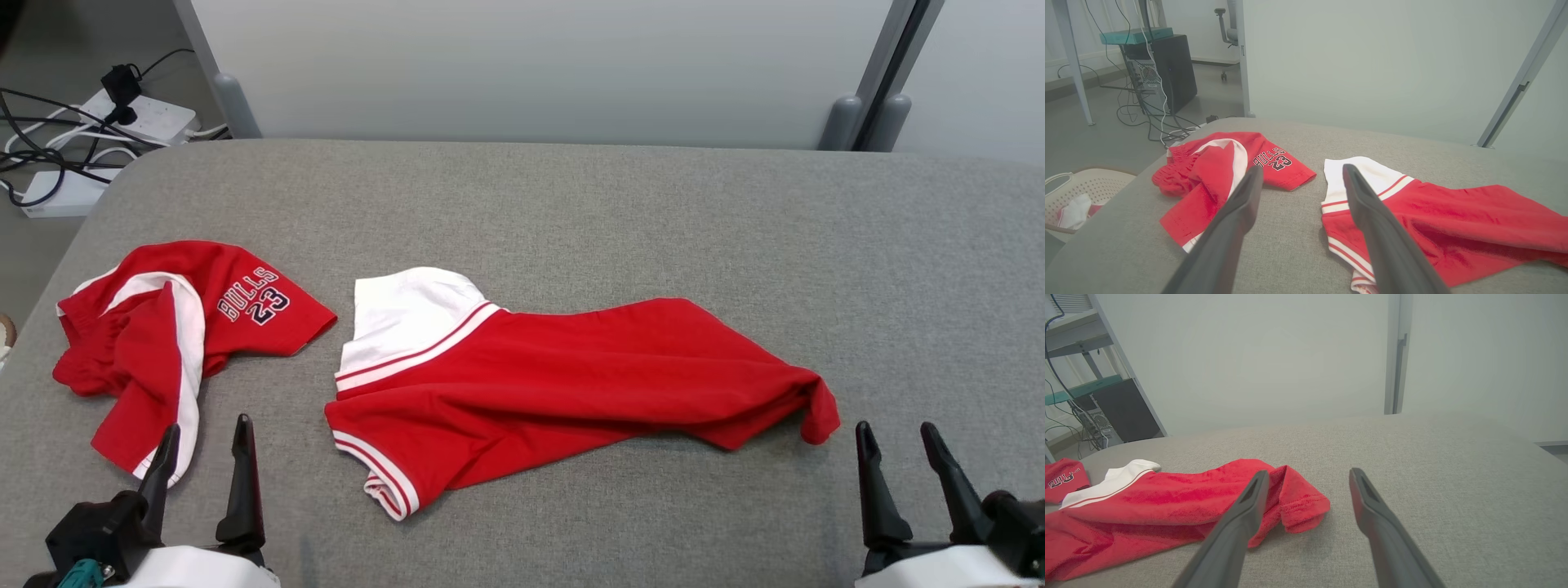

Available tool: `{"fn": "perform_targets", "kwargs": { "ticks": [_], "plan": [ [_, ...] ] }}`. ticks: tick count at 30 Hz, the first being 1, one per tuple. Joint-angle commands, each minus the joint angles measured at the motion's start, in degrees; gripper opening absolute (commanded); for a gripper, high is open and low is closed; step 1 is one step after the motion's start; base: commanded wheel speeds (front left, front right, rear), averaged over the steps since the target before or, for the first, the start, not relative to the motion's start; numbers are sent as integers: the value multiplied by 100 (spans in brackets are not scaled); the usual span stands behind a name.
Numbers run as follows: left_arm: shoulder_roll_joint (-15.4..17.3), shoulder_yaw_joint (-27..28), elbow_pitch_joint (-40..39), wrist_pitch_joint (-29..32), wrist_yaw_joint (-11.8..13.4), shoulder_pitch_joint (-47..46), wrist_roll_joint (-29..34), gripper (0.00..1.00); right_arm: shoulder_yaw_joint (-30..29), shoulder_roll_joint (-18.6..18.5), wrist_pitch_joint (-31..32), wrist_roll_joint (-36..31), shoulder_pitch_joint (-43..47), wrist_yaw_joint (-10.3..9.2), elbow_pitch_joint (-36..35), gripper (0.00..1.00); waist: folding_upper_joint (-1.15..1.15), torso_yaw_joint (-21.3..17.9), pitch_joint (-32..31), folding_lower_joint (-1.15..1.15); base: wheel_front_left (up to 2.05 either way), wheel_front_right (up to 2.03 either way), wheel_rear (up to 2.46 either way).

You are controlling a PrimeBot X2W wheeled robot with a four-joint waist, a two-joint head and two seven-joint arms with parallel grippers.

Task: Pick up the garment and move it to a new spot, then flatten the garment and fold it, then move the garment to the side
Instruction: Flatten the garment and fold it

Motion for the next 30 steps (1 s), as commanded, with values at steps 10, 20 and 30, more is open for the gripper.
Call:
{"fn": "perform_targets", "kwargs": {
  "ticks": [10, 20, 30],
  "plan": [
    [33, -5, -318, 39, -40, -676, 115, 100, 138, -1132, 326, 110, -1630, 42, 633, 100, 0, 81, 487, 0, 0, 0, 0],
    [-230, -394, -109, -105, -330, -1424, 165, 100, 1315, -2371, 1211, 873, -3544, 42, 1971, 100, 0, 617, 1299, 0, 0, 0, 0],
    [-472, -511, 316, -390, -527, -1794, 61, 100, 2920, -2994, 1742, 1843, -4195, 42, 2529, 100, 0, 913, 1585, 0, 0, 0, 0]
  ]
}}
